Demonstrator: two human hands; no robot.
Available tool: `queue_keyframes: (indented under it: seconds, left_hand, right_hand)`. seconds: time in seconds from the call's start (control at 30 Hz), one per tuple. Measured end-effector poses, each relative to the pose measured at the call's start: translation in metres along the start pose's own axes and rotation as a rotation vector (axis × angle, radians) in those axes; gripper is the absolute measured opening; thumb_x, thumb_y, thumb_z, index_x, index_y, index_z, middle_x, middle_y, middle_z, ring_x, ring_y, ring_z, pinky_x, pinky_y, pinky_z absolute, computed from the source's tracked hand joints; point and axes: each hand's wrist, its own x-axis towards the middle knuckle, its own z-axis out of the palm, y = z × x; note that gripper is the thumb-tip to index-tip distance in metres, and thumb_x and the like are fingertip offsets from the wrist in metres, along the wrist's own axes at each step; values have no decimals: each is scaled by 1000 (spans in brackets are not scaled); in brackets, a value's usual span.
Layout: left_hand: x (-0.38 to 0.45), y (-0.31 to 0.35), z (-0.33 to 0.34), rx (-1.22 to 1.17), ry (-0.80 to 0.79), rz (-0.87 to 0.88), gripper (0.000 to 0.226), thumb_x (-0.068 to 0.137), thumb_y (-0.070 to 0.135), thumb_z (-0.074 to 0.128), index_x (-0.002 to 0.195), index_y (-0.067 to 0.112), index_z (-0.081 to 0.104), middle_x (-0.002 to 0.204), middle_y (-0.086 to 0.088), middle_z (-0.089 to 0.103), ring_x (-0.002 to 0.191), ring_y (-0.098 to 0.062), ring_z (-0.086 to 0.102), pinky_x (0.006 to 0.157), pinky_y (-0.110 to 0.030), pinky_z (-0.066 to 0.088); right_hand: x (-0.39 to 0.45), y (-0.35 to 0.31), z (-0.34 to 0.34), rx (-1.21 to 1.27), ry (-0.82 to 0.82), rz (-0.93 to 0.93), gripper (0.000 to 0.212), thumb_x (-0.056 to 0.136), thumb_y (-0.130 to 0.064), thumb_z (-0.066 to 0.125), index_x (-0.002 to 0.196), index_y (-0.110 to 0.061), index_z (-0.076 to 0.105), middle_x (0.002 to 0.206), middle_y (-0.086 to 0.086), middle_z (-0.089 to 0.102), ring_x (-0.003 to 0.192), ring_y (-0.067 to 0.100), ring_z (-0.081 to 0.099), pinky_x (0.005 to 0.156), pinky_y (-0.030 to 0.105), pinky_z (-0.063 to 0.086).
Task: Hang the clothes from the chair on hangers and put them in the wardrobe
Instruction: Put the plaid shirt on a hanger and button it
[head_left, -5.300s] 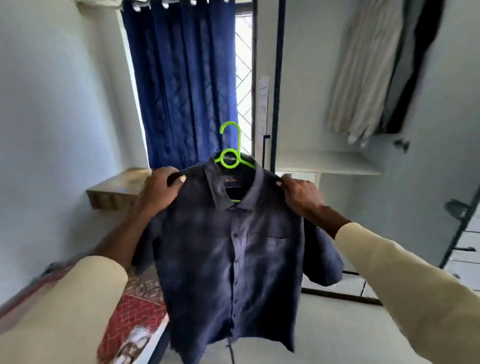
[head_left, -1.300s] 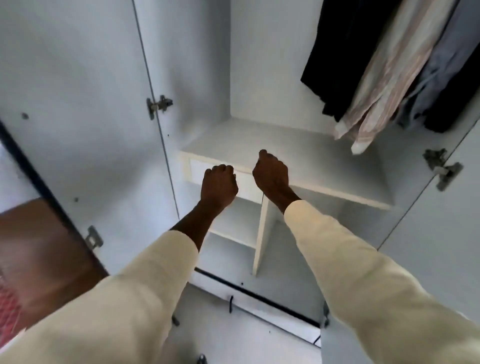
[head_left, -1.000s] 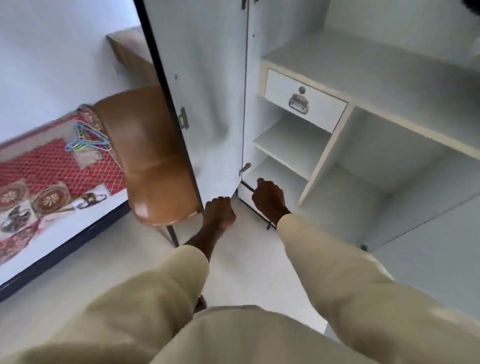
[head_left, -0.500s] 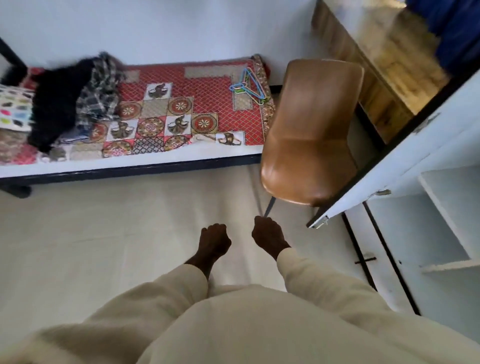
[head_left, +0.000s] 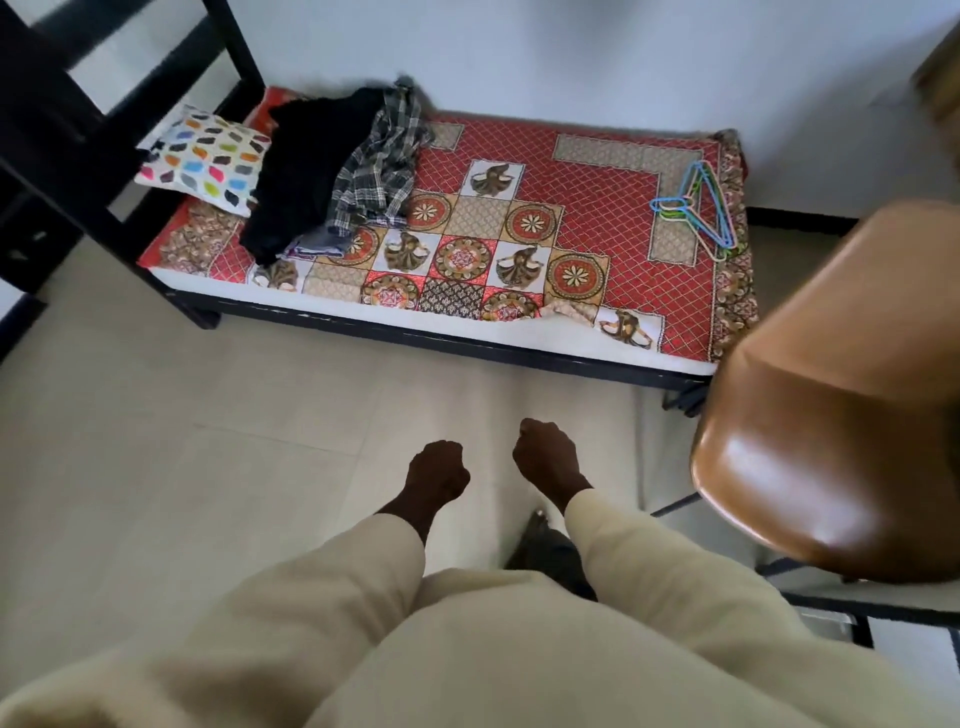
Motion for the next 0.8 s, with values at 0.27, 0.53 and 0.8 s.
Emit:
queue_keyframes:
  seconds: [0.27, 0.53, 0.8]
  left_hand:
    - [152, -32, -91, -99, 0, -63, 23, 90, 12, 45, 107, 8, 60, 118, -7, 62, 112, -27, 56, 83, -31, 45]
    - [294, -55, -216, -296, 97, -201, 26, 92, 21, 44, 102, 5, 62, 114, -15, 65, 112, -34, 59, 90, -34, 46]
    - [426, -106, -311, -311, 78, -237, 29, 89, 14, 51, 115, 5, 59, 124, -14, 60, 119, -31, 55, 98, -38, 46]
  right_hand:
    - [180, -58, -41, -38, -38, -78, 21, 88, -8, 46, 100, -6, 63, 103, 16, 68, 94, 36, 64, 80, 36, 53]
    - [356, -136, -126, -86, -73, -178, 28, 92, -10, 46, 117, -7, 58, 114, 15, 66, 105, 34, 63, 79, 34, 48]
    - [491, -196, -164, -84, -121, -165, 32, 89, -5, 46, 119, -3, 55, 115, 18, 66, 99, 32, 65, 71, 34, 52]
